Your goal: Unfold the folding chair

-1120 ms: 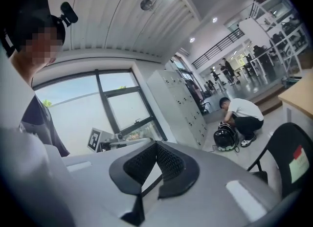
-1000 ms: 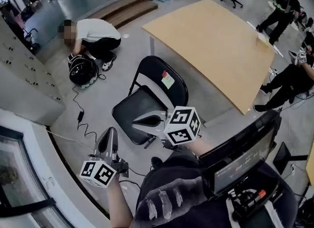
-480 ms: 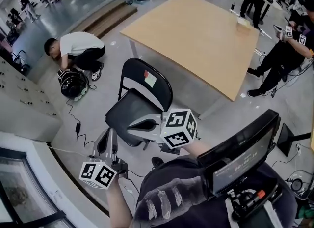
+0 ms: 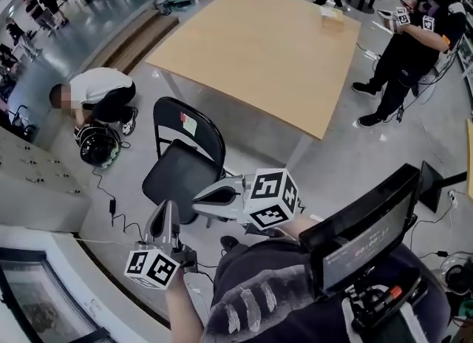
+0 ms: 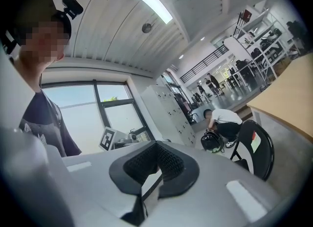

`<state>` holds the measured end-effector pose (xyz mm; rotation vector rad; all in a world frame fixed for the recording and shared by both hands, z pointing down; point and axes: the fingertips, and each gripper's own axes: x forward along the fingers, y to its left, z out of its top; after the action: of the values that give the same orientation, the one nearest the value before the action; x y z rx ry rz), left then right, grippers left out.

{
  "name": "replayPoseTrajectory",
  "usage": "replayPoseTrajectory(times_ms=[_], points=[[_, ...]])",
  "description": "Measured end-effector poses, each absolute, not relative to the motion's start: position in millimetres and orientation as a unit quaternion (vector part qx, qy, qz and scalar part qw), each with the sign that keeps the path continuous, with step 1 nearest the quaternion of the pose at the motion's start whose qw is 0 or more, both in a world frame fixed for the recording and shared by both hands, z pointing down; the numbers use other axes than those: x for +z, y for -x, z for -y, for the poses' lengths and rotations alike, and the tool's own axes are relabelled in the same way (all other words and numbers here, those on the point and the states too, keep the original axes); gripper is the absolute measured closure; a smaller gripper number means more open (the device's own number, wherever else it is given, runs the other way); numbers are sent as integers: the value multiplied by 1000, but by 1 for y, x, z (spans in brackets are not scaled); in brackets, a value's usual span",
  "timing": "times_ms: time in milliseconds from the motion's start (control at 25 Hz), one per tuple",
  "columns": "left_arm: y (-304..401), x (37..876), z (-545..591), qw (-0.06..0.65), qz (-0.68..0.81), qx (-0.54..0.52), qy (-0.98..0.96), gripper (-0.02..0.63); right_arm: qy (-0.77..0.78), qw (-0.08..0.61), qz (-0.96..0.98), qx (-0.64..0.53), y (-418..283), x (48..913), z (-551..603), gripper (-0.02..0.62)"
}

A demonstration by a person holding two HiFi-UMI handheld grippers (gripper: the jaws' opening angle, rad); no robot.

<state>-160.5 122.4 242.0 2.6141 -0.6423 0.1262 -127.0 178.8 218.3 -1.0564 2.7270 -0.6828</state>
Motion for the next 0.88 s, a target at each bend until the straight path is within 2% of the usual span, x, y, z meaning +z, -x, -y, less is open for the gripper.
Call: replayPoseTrajectory(times_ms=[320, 520, 880], points=[[146, 244, -189, 216, 257, 99, -937, 606, 315, 105, -909, -254, 112, 223, -238, 592], [155, 262, -216, 183, 284, 152, -929, 606, 278, 113, -914, -274, 125, 244, -254, 592], [180, 237, -223, 171, 301, 119, -931, 606, 260, 79, -932, -241, 149, 224, -264, 592]])
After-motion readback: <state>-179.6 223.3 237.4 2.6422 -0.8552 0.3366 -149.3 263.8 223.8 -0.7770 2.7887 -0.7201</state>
